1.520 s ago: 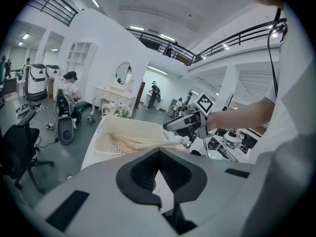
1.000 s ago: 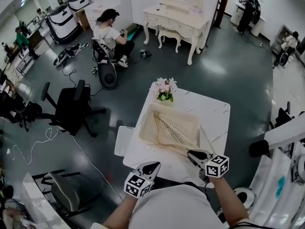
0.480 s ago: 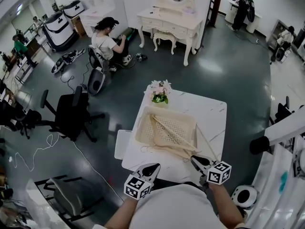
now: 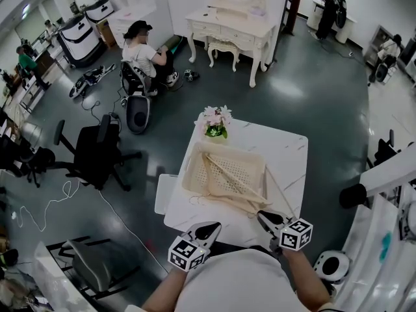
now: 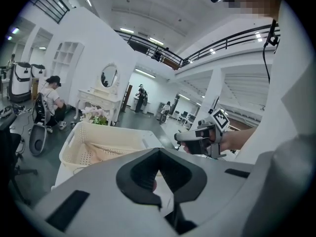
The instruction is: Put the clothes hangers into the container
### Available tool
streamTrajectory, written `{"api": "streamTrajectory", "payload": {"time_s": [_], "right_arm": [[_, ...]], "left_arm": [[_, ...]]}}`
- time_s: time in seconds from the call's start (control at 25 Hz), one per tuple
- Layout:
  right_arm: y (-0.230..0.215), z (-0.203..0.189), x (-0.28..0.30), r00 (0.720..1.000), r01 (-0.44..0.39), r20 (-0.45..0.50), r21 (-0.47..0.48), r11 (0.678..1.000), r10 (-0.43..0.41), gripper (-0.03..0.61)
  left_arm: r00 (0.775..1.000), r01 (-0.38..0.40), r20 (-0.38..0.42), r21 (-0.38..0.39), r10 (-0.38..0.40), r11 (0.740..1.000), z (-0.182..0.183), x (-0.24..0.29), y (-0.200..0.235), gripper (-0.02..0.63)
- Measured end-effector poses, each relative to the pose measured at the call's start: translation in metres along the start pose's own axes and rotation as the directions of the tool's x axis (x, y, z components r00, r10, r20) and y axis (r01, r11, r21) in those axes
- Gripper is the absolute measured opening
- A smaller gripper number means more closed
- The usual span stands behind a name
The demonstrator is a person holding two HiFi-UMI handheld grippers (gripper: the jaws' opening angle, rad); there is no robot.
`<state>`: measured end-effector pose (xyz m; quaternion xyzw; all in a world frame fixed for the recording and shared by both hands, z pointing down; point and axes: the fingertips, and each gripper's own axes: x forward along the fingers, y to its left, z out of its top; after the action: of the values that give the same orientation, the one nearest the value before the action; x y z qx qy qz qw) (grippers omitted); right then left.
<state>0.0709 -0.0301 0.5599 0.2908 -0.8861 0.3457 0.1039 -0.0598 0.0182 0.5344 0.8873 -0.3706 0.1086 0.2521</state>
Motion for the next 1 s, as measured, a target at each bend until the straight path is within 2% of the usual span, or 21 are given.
{"api": "streamTrajectory", "payload": {"time_s": [0.4,0.68,0.8,1.0], "right_arm": [[-0.002,-0.002,-0.016,1.0,-0.004,0.004,-0.029,1.0,0.004,0.028],[-0.032,-0.012,-0.043,0.998,0.068,0.006,-0.001,0.998,-0.068,0.029],[-0.046,-0.021,-0.051,0.997,0.079,-0.014,0.016,0.997,-0.078,0.029],[-0.071,-0.041,-0.062,0.993,0.083,-0.08,-0.021,0.996,-0.085,0.032]], "left_arm": [[1.0,-0.018,-0.025,-0.002,0.018,1.0,-0.013,0.007,-0.005,0.008],[0.998,0.0,-0.059,-0.003,0.0,1.0,-0.02,0.021,-0.019,0.008],[0.997,0.003,-0.075,-0.003,-0.003,1.0,-0.023,0.03,-0.026,0.008],[0.996,-0.004,-0.093,-0.012,0.003,1.0,-0.029,0.042,-0.039,0.008]]}}
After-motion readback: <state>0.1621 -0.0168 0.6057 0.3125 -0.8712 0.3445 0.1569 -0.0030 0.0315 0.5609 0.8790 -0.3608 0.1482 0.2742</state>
